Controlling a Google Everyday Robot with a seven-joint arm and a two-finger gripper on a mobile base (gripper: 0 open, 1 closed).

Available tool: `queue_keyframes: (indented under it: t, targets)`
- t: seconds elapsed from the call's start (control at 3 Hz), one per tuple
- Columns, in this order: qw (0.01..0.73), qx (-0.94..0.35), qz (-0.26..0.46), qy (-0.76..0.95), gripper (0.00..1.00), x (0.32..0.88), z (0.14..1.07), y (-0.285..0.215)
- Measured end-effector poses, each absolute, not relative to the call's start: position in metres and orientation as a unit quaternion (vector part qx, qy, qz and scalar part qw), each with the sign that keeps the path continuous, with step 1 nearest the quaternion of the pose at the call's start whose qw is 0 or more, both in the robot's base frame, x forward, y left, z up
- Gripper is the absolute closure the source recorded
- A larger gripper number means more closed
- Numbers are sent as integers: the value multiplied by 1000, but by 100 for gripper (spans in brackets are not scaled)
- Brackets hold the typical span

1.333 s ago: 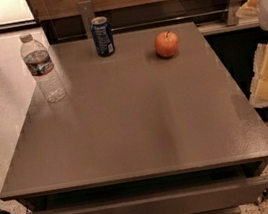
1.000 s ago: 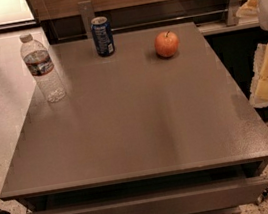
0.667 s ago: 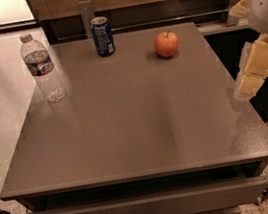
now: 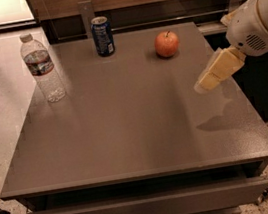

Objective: Knock pepsi can over

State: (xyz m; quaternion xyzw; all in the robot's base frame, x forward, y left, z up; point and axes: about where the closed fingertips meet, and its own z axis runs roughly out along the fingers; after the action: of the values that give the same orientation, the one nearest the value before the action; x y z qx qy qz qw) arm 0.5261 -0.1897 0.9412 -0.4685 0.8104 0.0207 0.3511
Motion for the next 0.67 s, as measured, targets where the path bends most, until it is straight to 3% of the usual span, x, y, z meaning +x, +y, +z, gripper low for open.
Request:
queue_keyframes:
  t: [0.67]
  targets:
    - [474, -369, 29, 799, 0, 589, 949, -181]
